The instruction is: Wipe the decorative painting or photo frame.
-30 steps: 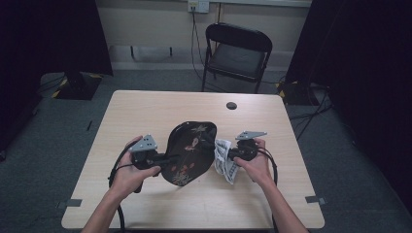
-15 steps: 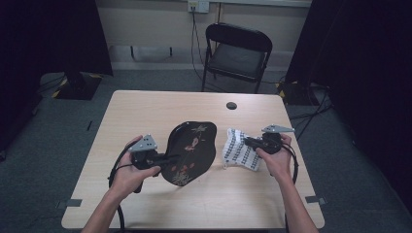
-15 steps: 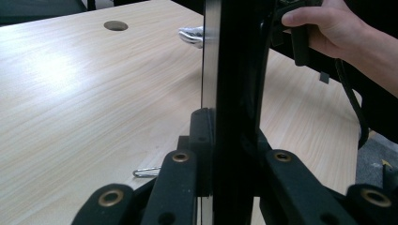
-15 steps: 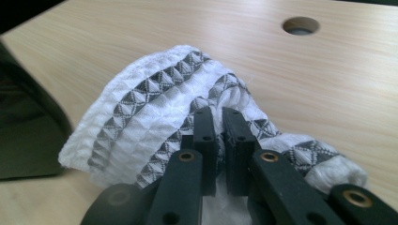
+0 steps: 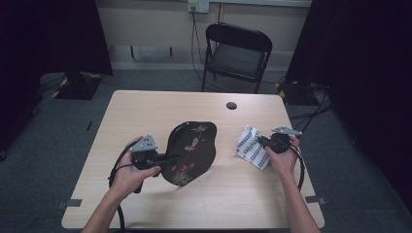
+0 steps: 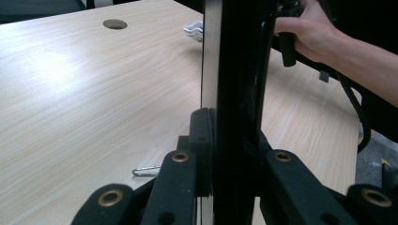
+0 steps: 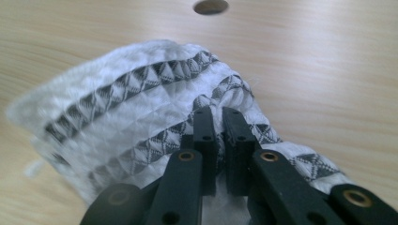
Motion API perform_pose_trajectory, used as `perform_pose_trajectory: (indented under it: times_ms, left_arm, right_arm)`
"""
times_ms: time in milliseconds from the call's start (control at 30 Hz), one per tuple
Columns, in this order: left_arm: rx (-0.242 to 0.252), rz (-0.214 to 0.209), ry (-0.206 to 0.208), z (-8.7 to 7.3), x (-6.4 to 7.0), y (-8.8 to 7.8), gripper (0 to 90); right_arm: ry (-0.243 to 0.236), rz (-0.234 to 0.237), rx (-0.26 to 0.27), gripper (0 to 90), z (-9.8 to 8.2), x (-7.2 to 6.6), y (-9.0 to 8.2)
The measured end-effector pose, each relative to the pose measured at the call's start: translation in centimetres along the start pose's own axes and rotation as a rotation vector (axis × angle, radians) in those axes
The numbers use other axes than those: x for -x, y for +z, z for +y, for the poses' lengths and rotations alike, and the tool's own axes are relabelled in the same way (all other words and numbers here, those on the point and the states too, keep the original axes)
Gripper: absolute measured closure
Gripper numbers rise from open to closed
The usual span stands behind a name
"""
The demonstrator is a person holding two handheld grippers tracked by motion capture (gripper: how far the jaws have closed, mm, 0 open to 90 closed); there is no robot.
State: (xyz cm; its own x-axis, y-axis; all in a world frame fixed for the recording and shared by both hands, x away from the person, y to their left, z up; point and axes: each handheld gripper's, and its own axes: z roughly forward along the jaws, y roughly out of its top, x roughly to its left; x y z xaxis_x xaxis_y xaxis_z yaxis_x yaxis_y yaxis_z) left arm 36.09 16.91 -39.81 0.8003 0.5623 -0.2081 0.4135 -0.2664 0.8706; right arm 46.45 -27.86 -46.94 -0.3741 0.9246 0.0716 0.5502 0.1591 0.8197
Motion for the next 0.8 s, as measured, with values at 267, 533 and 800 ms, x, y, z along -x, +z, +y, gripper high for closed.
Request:
perform_pose_trajectory:
  times_ms: [267, 533, 800]
  left_arm:
    - [0.001, 0.006, -0.019, 0.0, 0.0, 0.1, 79.8]
    - [-0.032, 0.008, -0.014, -0.1, 0.2, 0.3, 76.2]
    - [-0.004, 0.022, -0.015, 0.1, 0.2, 0.1, 70.4]
  right_arm:
    - [0.010, -0.042, -0.067, 84.6, -2.0, 0.8, 1.7]
    - [0.017, -0.012, -0.055, 74.4, -1.7, 0.9, 1.4]
    - [0.014, 0.040, 0.021, 62.3, 0.1, -0.1, -0.3]
